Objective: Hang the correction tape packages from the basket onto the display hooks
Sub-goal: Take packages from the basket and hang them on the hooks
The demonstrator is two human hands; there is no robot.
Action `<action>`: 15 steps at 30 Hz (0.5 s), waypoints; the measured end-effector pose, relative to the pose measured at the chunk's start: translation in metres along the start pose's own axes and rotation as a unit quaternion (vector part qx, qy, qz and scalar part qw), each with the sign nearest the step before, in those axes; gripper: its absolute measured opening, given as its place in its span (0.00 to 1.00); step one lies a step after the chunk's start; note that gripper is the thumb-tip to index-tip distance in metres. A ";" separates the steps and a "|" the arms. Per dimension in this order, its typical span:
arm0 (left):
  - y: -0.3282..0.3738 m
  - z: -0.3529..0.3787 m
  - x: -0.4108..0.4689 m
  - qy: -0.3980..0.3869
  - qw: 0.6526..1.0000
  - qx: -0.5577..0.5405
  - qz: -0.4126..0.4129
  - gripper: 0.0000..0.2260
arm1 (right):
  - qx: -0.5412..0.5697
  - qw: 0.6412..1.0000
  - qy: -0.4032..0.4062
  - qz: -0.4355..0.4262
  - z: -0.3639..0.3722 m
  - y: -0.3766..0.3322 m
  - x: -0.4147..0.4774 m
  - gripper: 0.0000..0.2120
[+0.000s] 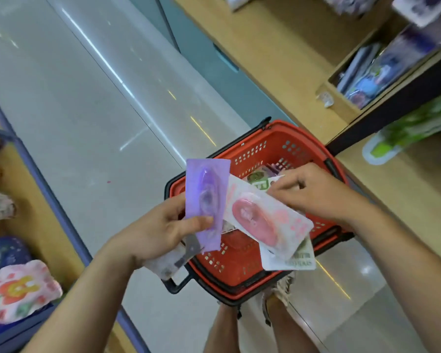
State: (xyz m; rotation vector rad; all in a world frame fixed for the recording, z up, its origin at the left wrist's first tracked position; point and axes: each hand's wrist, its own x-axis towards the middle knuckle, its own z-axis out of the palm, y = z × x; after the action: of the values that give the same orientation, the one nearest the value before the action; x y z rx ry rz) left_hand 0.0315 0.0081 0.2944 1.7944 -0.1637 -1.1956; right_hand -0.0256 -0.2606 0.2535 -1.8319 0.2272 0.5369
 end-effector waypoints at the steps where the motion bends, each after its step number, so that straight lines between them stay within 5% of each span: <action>1: 0.009 0.001 -0.006 0.016 0.999 -0.025 -0.012 0.09 | 0.035 0.999 -0.001 -0.004 -0.001 -0.007 -0.008 0.09; 6: 0.044 0.011 -0.023 0.041 0.996 -0.070 -0.035 0.09 | 0.252 0.962 0.085 0.053 0.002 -0.033 -0.042 0.04; 9: 0.063 0.001 -0.034 0.013 0.999 -0.033 -0.022 0.09 | 0.398 0.900 0.117 0.137 -0.009 -0.057 -0.063 0.24; 11: 0.078 -0.009 -0.043 -0.038 0.999 0.004 -0.013 0.09 | 0.362 0.919 0.104 0.118 -0.019 -0.078 -0.078 0.29; 15: 0.109 -0.014 -0.057 -0.088 0.994 0.055 0.013 0.10 | 0.152 0.980 0.118 0.059 -0.014 -0.123 -0.103 0.10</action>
State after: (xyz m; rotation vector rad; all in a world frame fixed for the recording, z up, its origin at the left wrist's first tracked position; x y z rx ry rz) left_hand 0.0525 -0.0112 0.4144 1.7732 -0.3605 -1.3491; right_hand -0.0616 -0.2450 0.4092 -1.5866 0.5526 0.3427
